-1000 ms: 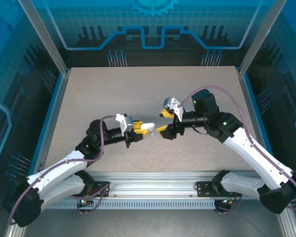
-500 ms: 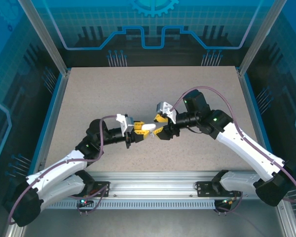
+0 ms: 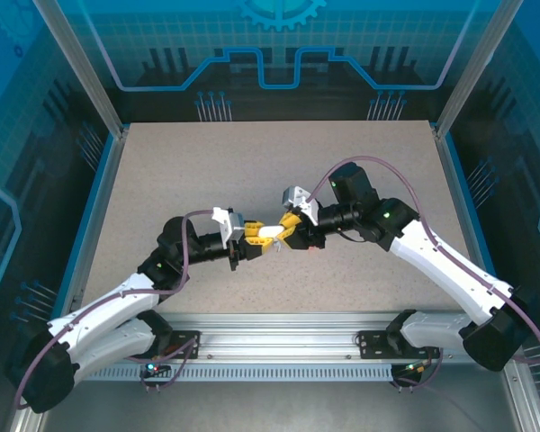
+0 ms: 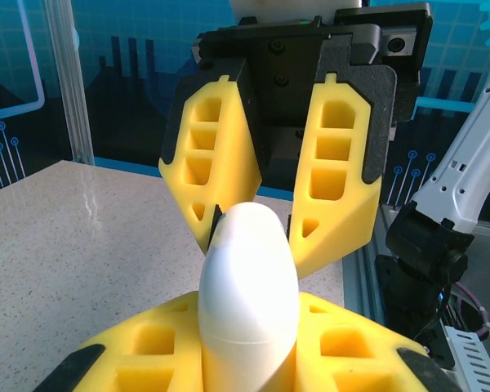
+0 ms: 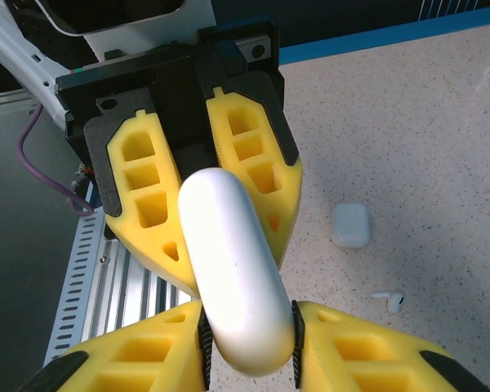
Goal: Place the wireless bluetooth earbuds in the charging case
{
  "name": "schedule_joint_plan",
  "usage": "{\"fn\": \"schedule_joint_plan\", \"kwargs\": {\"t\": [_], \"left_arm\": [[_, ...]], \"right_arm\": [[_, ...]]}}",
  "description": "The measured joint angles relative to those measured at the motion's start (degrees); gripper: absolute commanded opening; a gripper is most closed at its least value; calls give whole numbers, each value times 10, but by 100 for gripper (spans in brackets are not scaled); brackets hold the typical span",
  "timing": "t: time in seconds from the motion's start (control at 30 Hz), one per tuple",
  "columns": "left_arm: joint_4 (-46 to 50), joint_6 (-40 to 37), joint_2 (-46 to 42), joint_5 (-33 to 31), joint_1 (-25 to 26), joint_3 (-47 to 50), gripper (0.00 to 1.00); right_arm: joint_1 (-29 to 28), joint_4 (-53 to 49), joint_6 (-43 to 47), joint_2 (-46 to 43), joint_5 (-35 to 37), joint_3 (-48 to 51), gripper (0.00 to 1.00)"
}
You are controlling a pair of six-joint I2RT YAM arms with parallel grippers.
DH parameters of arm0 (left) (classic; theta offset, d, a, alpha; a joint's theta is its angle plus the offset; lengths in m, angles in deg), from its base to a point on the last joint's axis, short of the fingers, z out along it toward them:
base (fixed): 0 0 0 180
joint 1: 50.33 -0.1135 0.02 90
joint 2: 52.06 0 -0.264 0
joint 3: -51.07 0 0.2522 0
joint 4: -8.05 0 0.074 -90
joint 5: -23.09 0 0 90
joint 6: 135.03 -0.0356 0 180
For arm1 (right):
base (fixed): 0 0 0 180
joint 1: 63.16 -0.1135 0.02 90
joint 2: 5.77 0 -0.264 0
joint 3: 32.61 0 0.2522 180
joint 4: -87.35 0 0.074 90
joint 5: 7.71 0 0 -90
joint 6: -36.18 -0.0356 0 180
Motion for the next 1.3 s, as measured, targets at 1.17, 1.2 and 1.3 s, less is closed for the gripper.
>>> {"fn": "schedule_joint_plan", "kwargs": {"t": [1.17, 1.2, 1.3], "left_arm": [[46, -50, -100, -122, 2, 50, 74], [50, -51, -107, -126, 2, 50, 74], [61, -52, -117, -134, 2, 51, 74]], "right_arm": [[162, 28, -160, 88, 62, 78, 22], [171, 30, -165, 108, 65, 77, 22], [179, 30, -172, 173, 73, 63, 21]]}}
